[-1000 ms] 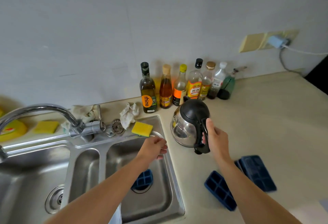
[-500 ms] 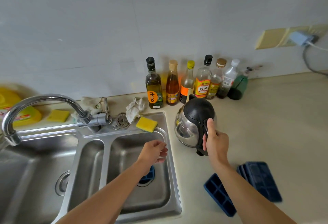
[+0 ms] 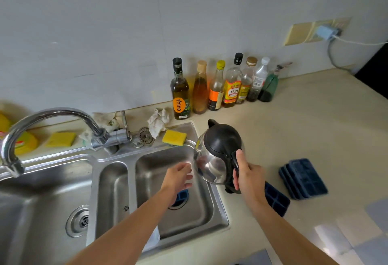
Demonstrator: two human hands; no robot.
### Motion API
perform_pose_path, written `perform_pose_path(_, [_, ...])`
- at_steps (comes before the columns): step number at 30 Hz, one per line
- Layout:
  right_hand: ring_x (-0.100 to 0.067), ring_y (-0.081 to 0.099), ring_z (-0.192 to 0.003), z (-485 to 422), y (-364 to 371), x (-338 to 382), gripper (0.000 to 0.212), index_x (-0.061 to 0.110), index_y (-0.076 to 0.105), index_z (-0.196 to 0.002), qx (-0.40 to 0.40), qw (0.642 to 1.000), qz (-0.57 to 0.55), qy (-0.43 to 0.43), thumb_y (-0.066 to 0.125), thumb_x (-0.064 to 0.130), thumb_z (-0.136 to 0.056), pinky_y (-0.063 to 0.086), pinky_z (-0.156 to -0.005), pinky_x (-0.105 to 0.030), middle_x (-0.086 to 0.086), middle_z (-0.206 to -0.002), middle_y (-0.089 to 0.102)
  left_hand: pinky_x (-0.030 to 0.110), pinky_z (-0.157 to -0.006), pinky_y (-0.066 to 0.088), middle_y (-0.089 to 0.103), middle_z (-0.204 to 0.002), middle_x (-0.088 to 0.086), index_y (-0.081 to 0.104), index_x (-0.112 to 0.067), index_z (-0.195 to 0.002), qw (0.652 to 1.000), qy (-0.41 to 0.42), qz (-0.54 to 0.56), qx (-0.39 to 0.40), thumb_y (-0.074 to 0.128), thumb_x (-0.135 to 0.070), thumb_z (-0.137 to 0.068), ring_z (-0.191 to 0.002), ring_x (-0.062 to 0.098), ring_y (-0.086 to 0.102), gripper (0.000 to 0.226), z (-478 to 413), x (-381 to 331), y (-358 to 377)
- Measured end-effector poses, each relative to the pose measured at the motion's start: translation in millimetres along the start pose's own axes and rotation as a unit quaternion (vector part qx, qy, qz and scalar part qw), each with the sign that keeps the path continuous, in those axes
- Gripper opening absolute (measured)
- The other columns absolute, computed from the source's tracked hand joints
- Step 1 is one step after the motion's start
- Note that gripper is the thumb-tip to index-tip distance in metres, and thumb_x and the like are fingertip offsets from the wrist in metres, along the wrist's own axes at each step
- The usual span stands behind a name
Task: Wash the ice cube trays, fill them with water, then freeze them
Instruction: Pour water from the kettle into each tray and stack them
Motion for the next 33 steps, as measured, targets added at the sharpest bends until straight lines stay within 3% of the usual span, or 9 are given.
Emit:
perform_pose_path(5, [-0.017,0.041,-0.036,27.5,-0.3,2.9,0.063,0.005,0.056,-0.054,0.034,0.999,0.026,-0.01,0.061,0.052,-0.096,0.038,-0.037,-0.023,-0.006,-0.043,0.049,0.03,-0.071,0.058,0.066,-0.112,0.004,0.063,-0.015,-0.117,0.999,-0.004,0.037,-0.025,0.06,-0.027,-0.101,-0.1,0.019,0.065,0.02,21.3,18.1,-16.3])
perform_pose_path(10, [-0.018,0.042,-0.035,41.5,-11.7,5.5,0.065,0.007,0.056,-0.052,0.075,0.996,0.05,-0.015,0.059,0.056,-0.095,0.038,-0.038,-0.022,-0.006,-0.044,0.05,0.038,-0.084,0.056,0.067,-0.105,0.009,0.066,-0.014,-0.109,0.996,-0.003,0.077,-0.039,0.056,-0.04,-0.102,-0.097,0.026,0.065,0.029,52.6,37.7,-15.7])
perform_pose_path(14, [-0.02,0.047,-0.039,52.2,-18.0,4.7,0.066,0.01,0.058,-0.052,0.122,0.988,0.088,-0.035,0.058,0.061,-0.094,0.041,-0.041,-0.024,-0.01,-0.047,0.053,0.048,-0.094,0.057,0.074,-0.11,0.012,0.073,-0.016,-0.108,0.995,0.004,0.083,-0.058,0.052,-0.046,-0.102,-0.107,0.029,0.068,0.037,76.5,53.4,-10.8])
perform_pose_path(17, [-0.02,0.048,-0.041,60.1,-18.9,3.9,0.063,0.01,0.06,-0.055,0.154,0.983,0.091,-0.024,0.06,0.062,-0.092,0.042,-0.043,-0.028,-0.01,-0.049,0.054,0.047,-0.096,0.053,0.076,-0.103,0.009,0.074,-0.018,-0.104,0.994,0.006,0.083,-0.075,0.047,-0.051,-0.103,-0.102,0.027,0.068,0.042,90.2,61.5,-13.1])
perform_pose_path(20, [-0.019,0.048,-0.041,67.4,-18.5,1.7,0.059,0.012,0.061,-0.056,0.173,0.981,0.087,0.004,0.062,0.06,-0.091,0.042,-0.044,-0.028,-0.008,-0.052,0.055,0.044,-0.1,0.051,0.074,-0.109,0.008,0.071,-0.018,-0.111,0.995,-0.008,0.073,-0.061,0.039,-0.059,-0.102,-0.106,0.024,0.066,0.052,98.4,71.8,-12.6])
perform_pose_path(25, [-0.017,0.046,-0.04,84.4,-4.8,-1.3,0.057,0.018,0.061,-0.047,0.185,0.976,0.115,0.007,0.065,0.058,-0.088,0.04,-0.042,-0.026,-0.005,-0.053,0.058,0.032,-0.08,0.052,0.079,-0.097,-0.005,0.072,-0.028,-0.109,0.996,-0.022,0.086,-0.022,0.032,-0.059,-0.104,-0.105,0.02,0.068,0.051,100.6,81.8,-15.4])
perform_pose_path(29, [-0.015,0.047,-0.039,94.8,6.3,-3.0,0.057,0.019,0.062,-0.045,0.173,0.974,0.145,0.002,0.064,0.057,-0.088,0.041,-0.041,-0.025,-0.003,-0.051,0.058,0.031,-0.084,0.052,0.078,-0.102,-0.007,0.068,-0.028,-0.118,0.994,-0.042,0.097,0.004,0.031,-0.058,-0.104,-0.11,0.019,0.067,0.05,97.0,97.8,-22.1])
perform_pose_path(33, [-0.014,0.046,-0.035,97.6,13.9,-0.8,0.058,0.02,0.064,-0.042,0.151,0.976,0.159,0.014,0.065,0.054,-0.089,0.039,-0.038,-0.021,-0.001,-0.047,0.057,0.031,-0.08,0.052,0.079,-0.094,-0.007,0.07,-0.026,-0.112,0.99,-0.073,0.117,0.013,0.038,-0.057,-0.103,-0.107,0.019,0.067,0.045,93.8,107.6,-28.4])
Point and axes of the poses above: each hand's wrist, its own z-axis away from the middle knuckle, its own y-axis out of the palm, x = y × z, the point moved 10 cm from there along -z, towards the middle knuckle
